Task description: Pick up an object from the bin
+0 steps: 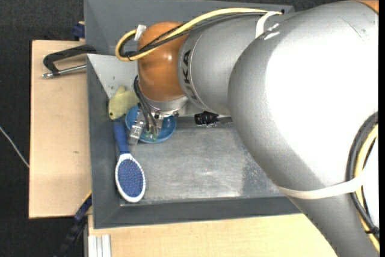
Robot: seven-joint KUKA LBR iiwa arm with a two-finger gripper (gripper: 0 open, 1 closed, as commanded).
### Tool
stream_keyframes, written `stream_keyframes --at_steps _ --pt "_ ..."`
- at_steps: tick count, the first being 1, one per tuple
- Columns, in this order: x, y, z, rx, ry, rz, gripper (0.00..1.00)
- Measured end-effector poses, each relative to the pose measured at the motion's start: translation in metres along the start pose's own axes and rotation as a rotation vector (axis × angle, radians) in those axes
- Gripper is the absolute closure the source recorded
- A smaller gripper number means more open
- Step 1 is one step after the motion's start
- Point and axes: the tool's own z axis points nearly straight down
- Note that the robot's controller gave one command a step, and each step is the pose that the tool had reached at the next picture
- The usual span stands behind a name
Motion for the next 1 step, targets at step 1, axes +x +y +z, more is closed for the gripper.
stream_keyframes --at_steps 1 --pt "0.0001 0.0019 -0.0593 -0.007 -0.020 -0.002 1.00"
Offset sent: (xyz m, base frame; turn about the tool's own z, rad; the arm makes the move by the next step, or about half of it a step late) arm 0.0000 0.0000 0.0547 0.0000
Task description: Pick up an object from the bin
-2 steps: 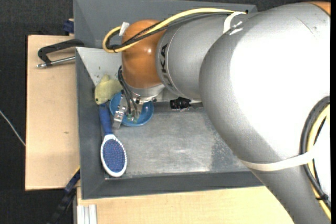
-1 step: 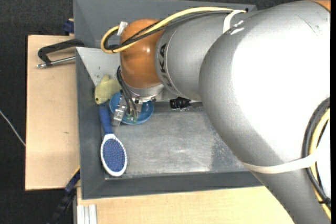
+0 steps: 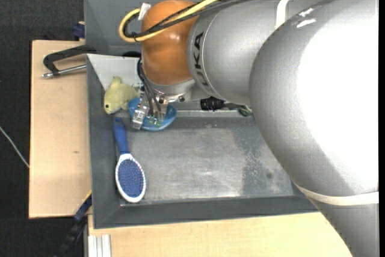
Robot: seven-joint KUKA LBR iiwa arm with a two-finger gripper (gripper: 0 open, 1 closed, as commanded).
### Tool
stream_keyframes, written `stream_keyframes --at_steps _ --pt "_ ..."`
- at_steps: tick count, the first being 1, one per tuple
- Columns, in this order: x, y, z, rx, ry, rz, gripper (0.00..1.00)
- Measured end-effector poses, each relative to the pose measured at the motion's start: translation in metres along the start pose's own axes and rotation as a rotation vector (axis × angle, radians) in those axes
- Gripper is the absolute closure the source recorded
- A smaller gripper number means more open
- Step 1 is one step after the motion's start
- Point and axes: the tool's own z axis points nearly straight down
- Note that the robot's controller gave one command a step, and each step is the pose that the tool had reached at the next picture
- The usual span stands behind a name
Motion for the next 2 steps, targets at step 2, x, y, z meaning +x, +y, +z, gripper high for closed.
stream_keyframes --at_steps 2 --pt "-0.003 0.004 -0.059 0.000 -0.002 -0.003 1.00"
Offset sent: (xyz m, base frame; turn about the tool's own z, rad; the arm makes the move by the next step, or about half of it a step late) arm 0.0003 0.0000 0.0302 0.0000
